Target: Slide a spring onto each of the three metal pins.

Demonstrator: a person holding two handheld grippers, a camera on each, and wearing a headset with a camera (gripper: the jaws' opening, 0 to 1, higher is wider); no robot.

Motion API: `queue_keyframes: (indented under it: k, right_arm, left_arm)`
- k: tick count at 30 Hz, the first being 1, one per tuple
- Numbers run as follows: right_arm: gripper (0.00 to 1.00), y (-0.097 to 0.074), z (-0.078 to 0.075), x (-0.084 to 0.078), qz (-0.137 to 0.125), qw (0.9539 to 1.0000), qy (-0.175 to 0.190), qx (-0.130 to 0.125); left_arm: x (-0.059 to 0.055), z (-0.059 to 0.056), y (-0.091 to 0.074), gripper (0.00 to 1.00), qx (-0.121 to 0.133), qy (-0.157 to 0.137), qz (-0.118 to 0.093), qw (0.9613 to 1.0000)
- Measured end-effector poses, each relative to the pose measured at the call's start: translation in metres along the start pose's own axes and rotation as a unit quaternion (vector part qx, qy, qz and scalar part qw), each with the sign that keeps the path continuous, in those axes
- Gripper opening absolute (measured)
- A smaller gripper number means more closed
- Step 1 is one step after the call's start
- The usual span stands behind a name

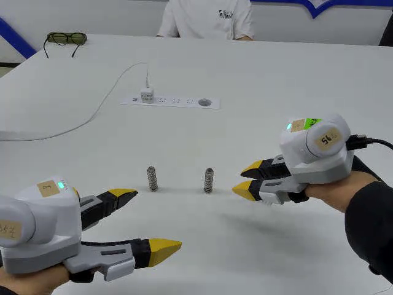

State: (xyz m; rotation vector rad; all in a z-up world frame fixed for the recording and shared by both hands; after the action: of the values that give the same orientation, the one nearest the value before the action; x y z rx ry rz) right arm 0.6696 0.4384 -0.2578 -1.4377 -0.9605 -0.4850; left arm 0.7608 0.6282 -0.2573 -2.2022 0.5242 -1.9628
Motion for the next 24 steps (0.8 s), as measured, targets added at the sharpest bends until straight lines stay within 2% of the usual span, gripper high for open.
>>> queue_keyframes:
  k: [10,17,24]
  right_arm:
    - [0.22,-0.014,0.003,-0.016,0.006,1.0,0.005,-0.005]
    - [0.22,-0.018,-0.011,-0.034,0.016,0.9993,0.026,-0.021]
    - [0.22,-0.013,-0.023,-0.05,0.03,0.9985,0.038,-0.026]
  left_arm:
    - [-0.001,-0.002,0.002,0.77,-0.004,0.001,0.002,1.0]
    - [-0.001,-0.002,0.003,0.77,-0.005,0.002,0.005,1.0]
    - [-0.002,-0.003,0.002,0.76,-0.004,0.001,0.007,1.0]
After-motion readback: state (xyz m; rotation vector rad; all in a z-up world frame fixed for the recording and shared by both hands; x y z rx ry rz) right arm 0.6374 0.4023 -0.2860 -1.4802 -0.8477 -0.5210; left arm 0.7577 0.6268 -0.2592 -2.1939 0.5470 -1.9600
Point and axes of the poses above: the centre of the closed fingertips' face, and the gripper's own axes: y roughly forward along the fingers, z roughly to its left, x roughly out of its top, the point moved 5 cm from there along -y, roughly backward along the fingers, and after that the axes turned 2 degrees about -y, right-handed, at the moved point
